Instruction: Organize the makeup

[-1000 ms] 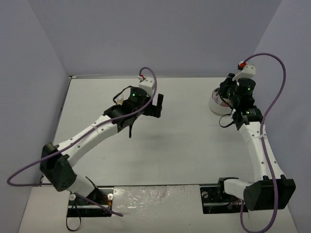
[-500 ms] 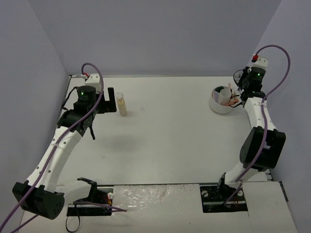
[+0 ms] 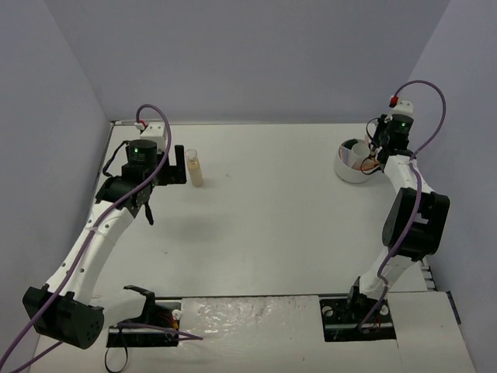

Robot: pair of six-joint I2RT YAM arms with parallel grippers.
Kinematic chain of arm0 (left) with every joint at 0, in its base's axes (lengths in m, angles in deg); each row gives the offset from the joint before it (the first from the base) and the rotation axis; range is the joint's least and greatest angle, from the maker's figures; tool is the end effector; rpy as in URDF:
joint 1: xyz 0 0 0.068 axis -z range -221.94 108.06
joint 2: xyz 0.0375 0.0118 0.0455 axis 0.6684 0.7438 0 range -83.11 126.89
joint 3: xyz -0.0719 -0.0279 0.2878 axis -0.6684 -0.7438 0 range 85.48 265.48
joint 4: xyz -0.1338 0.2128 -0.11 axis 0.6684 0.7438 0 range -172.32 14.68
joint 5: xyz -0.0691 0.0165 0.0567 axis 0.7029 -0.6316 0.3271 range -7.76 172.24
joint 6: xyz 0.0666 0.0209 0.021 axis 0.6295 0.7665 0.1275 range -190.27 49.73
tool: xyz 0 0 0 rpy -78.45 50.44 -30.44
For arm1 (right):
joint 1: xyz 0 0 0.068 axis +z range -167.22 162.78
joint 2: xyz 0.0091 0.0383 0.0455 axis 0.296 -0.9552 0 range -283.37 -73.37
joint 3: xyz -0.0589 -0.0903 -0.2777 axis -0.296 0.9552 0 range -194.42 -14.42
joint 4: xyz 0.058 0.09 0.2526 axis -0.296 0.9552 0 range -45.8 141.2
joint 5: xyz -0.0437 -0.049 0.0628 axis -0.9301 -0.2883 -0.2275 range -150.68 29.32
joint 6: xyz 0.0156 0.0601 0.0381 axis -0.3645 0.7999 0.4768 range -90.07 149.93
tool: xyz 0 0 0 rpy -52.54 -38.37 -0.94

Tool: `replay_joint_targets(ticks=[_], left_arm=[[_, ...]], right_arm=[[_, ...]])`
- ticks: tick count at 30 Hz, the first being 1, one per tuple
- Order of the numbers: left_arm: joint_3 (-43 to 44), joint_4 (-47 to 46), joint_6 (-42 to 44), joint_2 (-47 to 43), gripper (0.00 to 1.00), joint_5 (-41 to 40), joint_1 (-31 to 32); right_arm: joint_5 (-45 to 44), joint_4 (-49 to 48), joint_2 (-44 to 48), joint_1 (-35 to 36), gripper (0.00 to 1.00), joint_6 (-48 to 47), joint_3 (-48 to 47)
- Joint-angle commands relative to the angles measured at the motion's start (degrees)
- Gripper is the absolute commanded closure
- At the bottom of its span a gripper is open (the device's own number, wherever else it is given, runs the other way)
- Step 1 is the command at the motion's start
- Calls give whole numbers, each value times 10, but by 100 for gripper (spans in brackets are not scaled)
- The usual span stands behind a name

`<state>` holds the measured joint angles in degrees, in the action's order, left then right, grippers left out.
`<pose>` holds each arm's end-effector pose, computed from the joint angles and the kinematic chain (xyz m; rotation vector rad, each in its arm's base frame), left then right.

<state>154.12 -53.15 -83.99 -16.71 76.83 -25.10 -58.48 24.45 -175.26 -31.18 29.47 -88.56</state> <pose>0.2695 -0.0757 0.3883 -0.0036 2.0468 -0.2375 0.4565 -0.1111 0.3110 0.1730 1.7041 -0.1541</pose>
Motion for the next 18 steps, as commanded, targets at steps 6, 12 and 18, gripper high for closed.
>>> replay_joint_targets(ticks=[6,12,18], left_arm=[[16,-27,3,1,3,2,-8],[13,-29,2,-1,3,6,-8],[11,-31,3,-3,3,6,-8]], right_arm=[[21,-31,-21,-16,100,-2,-6],[28,-7,-37,-16,100,-5,-11],[34,0,-47,-17,100,-6,-14]])
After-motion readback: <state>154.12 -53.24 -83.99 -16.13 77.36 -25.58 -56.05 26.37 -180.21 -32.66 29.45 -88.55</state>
